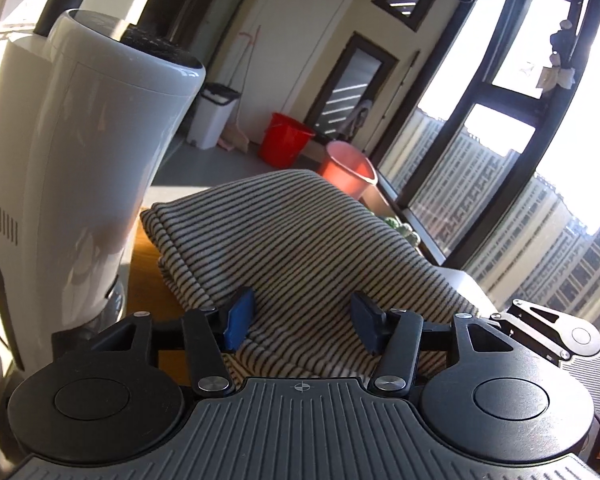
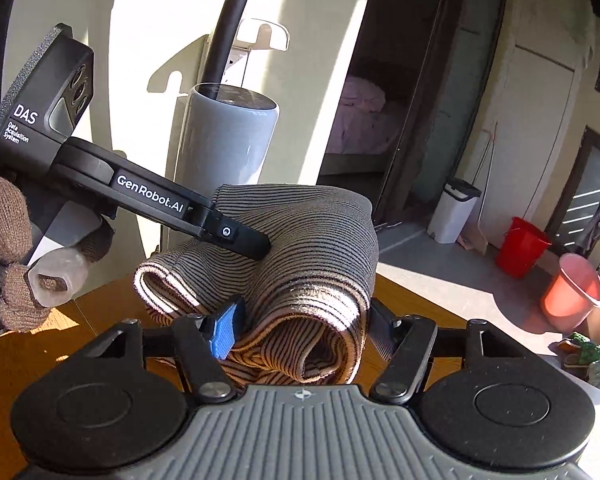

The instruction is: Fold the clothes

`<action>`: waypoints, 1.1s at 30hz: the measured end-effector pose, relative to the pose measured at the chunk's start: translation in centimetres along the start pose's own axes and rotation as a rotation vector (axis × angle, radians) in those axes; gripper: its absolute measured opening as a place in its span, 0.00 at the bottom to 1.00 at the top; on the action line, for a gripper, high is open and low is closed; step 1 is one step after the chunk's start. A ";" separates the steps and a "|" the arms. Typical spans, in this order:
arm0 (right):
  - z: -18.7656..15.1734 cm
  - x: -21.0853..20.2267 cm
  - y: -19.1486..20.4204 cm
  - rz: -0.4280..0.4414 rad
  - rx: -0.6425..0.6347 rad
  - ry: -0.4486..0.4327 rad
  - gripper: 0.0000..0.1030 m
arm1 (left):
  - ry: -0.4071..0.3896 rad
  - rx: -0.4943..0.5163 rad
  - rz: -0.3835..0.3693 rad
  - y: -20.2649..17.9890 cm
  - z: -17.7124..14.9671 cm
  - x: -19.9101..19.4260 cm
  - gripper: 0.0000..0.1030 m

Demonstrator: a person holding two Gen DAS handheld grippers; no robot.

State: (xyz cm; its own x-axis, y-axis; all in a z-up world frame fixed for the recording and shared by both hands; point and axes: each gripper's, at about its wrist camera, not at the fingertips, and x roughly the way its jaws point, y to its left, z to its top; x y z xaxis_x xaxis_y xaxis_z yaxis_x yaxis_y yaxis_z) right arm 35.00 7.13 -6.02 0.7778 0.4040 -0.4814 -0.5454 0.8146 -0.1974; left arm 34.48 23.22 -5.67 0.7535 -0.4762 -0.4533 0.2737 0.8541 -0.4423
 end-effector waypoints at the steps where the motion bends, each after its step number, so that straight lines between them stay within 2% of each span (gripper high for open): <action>1: 0.2 -0.4 -0.3 0.010 0.014 -0.024 0.66 | 0.001 -0.002 -0.002 0.2 0.1 0.1 0.59; 4: 0.7 -0.8 -0.5 0.031 0.042 -0.087 0.65 | 0.006 0.001 -0.008 0.7 0.3 0.6 0.55; 5: 0.7 -0.4 -0.1 0.048 0.041 -0.089 0.61 | 0.008 0.004 -0.009 0.9 0.4 0.9 0.55; 6: 0.5 0.2 0.5 0.076 0.044 -0.068 0.52 | 0.008 0.003 -0.009 1.0 0.5 1.1 0.55; 8: -0.2 1.6 2.1 0.115 0.033 -0.013 0.48 | 0.004 -0.006 -0.005 1.0 0.6 1.4 0.55; 11: -1.2 2.3 4.7 0.073 -0.091 -0.002 0.48 | -0.014 -0.043 0.006 1.3 0.7 0.9 0.53; 14: -0.7 0.8 4.0 0.111 -0.113 -0.036 0.49 | -0.051 -0.124 0.011 1.9 0.8 -1.6 0.57; 17: -0.4 -0.6 3.8 0.152 -0.162 -0.075 0.68 | -0.062 -0.180 0.018 2.9 -0.2 -3.8 0.56; 20: -0.9 -0.1 5.6 0.120 -0.277 -0.078 0.68 | -0.045 -0.237 0.002 4.1 -1.7 -4.9 0.54; 22: -1.3 0.9 6.5 0.075 -0.323 -0.085 0.61 | -0.021 -0.298 -0.031 4.8 -2.9 -5.2 0.47; 24: -0.5 1.5 5.4 0.088 -0.217 -0.076 0.19 | 0.000 -0.340 -0.060 5.0 -3.9 -5.2 0.44; 28: 2.1 1.0 0.4 0.197 0.119 -0.087 0.13 | 0.046 -0.371 -0.113 4.8 -5.2 -4.4 0.40; 31: 4.2 -0.1 -2.4 0.281 0.298 -0.125 0.13 | 0.088 -0.374 -0.165 4.2 -5.6 -2.8 0.36; 33: 5.0 0.4 -2.8 0.345 0.364 -0.107 0.13 | 0.111 -0.352 -0.173 3.4 -5.6 -1.5 0.35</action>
State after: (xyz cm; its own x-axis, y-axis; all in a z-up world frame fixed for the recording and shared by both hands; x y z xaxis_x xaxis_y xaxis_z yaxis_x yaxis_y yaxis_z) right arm 38.40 7.05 -1.37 0.6098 0.6998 -0.3720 -0.6468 0.7107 0.2766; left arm 30.93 25.65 -10.87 0.6399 -0.6429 -0.4209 0.1549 0.6444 -0.7488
